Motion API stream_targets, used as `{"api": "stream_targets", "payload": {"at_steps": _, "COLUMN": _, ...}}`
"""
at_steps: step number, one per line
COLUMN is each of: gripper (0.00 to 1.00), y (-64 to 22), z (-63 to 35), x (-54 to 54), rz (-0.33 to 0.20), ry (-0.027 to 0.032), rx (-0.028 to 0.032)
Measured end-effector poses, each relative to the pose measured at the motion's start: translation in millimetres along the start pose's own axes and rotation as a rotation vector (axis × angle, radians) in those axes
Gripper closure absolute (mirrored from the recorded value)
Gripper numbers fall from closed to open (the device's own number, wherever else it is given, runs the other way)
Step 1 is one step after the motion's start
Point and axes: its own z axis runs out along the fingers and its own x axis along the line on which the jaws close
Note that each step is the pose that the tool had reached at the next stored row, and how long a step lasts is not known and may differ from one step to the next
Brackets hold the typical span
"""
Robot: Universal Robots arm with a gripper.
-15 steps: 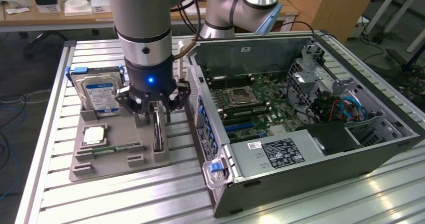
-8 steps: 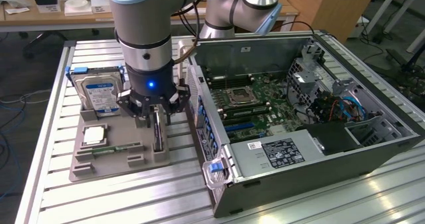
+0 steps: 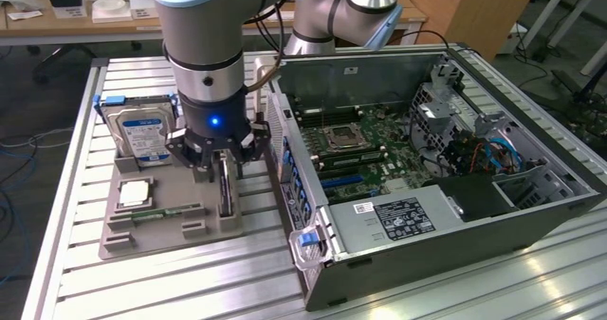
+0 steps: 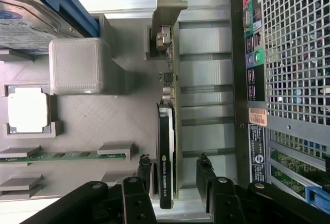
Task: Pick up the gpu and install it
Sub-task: 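Pick up the gpu and move the gpu toward the slot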
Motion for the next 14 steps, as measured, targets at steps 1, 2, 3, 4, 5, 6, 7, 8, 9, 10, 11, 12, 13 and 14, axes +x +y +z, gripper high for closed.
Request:
{"api": "stream_targets", "payload": {"at_steps": 1, "gripper": 0.51, "y": 0.5, "z": 0.4, "x": 0.6, "rz": 0.000, "ry": 0.0000, "rx": -0.0008}}
{"api": "stream_targets", "payload": {"at_steps": 2, "gripper": 0.51, "y": 1.1, "z": 0.8, "x": 1.2, "rz": 0.000, "ry": 0.0000, "rx": -0.0015}}
{"api": "stream_targets", "payload": {"at_steps": 3, "gripper": 0.51, "y": 1.9, "z": 1.2, "x": 1.8, "rz": 0.000, "ry": 0.0001, "rx": -0.0024}}
{"api": "stream_targets", "payload": {"at_steps": 4, "gripper": 0.51, "y": 2.7, "z": 1.7, "x": 2.3, "rz": 0.000, "ry": 0.0002, "rx": -0.0029}}
{"api": "stream_targets", "payload": {"at_steps": 5, "gripper": 0.51, "y": 3.5, "z": 2.4, "x": 2.6, "rz": 0.000, "ry": 0.0001, "rx": -0.0033}}
{"api": "stream_targets", "payload": {"at_steps": 6, "gripper": 0.51, "y": 4.0, "z": 3.5, "x": 2.8, "rz": 0.000, "ry": 0.0002, "rx": -0.0033}}
{"api": "stream_targets", "payload": {"at_steps": 7, "gripper": 0.51, "y": 4.4, "z": 5.0, "x": 2.9, "rz": 0.000, "ry": 0.0004, "rx": -0.0032}}
{"api": "stream_targets", "payload": {"at_steps": 8, "gripper": 0.51, "y": 4.8, "z": 6.8, "x": 3.0, "rz": 0.000, "ry": 0.0003, "rx": -0.0032}}
{"api": "stream_targets", "payload": {"at_steps": 9, "gripper": 0.51, "y": 5.2, "z": 8.8, "x": 3.1, "rz": 0.000, "ry": 0.0002, "rx": -0.0033}}
{"api": "stream_targets", "payload": {"at_steps": 10, "gripper": 0.51, "y": 5.8, "z": 10.4, "x": 3.2, "rz": 0.000, "ry": 0.0002, "rx": -0.0033}}
{"api": "stream_targets", "payload": {"at_steps": 11, "gripper": 0.51, "y": 6.5, "z": 11.3, "x": 3.3, "rz": 0.000, "ry": 0.0003, "rx": -0.0033}}
{"api": "stream_targets", "payload": {"at_steps": 12, "gripper": 0.51, "y": 7.3, "z": 11.8, "x": 3.4, "rz": 0.000, "ry": 0.0004, "rx": -0.0035}}
{"api": "stream_targets", "payload": {"at_steps": 13, "gripper": 0.51, "y": 8.2, "z": 12.3, "x": 3.4, "rz": 0.000, "ry": 0.0004, "rx": -0.0040}}
{"api": "stream_targets", "payload": {"at_steps": 14, "gripper": 0.51, "y": 9.2, "z": 12.7, "x": 3.6, "rz": 0.000, "ry": 0.0003, "rx": -0.0045}}
